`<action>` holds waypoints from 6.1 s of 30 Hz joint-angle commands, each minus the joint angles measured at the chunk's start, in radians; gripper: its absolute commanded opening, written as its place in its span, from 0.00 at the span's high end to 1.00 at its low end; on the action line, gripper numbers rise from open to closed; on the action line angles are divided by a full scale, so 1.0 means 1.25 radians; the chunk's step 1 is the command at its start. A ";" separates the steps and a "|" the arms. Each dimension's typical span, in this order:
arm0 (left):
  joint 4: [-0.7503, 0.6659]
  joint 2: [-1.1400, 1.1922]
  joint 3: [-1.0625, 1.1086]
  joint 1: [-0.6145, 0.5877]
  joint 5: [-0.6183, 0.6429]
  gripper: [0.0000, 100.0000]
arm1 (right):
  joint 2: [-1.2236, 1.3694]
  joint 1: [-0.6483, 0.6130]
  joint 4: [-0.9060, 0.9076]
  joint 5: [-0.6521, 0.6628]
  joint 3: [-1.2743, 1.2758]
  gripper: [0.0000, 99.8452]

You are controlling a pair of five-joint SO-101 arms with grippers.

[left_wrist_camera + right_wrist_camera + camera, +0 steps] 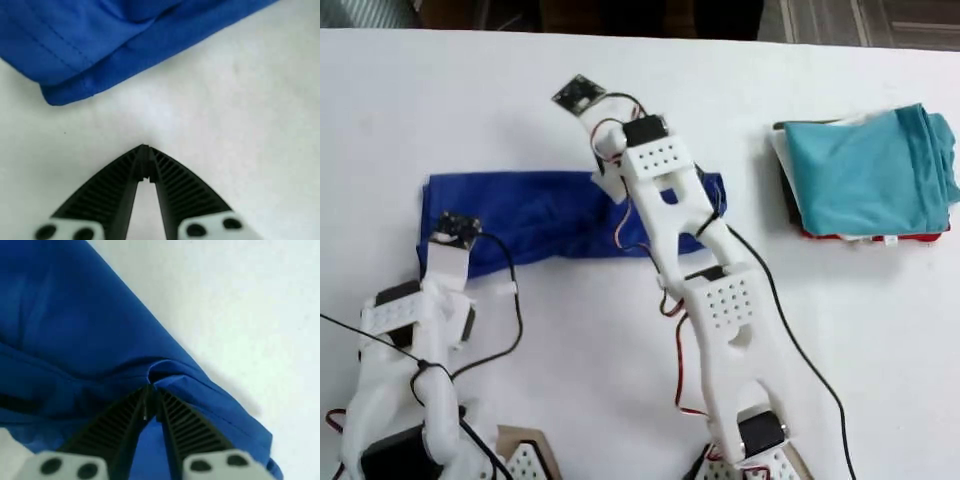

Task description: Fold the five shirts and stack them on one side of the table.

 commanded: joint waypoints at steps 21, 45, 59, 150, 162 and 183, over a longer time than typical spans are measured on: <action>-0.010 -0.022 0.001 -0.007 0.004 0.97 | -0.020 0.002 0.045 -0.001 -0.249 0.98; -0.010 -0.022 0.001 -0.007 0.004 0.97 | 0.181 -0.050 0.094 -0.006 -0.287 0.98; -0.010 -0.022 0.001 -0.007 0.004 0.97 | 0.002 0.104 0.239 0.000 -0.288 0.98; 0.007 -0.037 -0.271 0.137 0.226 0.97 | -1.017 0.342 -0.118 -0.012 1.344 0.98; 0.002 0.255 -0.385 0.026 0.236 0.97 | -1.056 0.403 -0.249 -0.011 1.502 0.98; 0.344 0.285 -0.683 0.090 0.242 0.97 | -1.055 0.401 -0.451 -0.018 1.640 0.98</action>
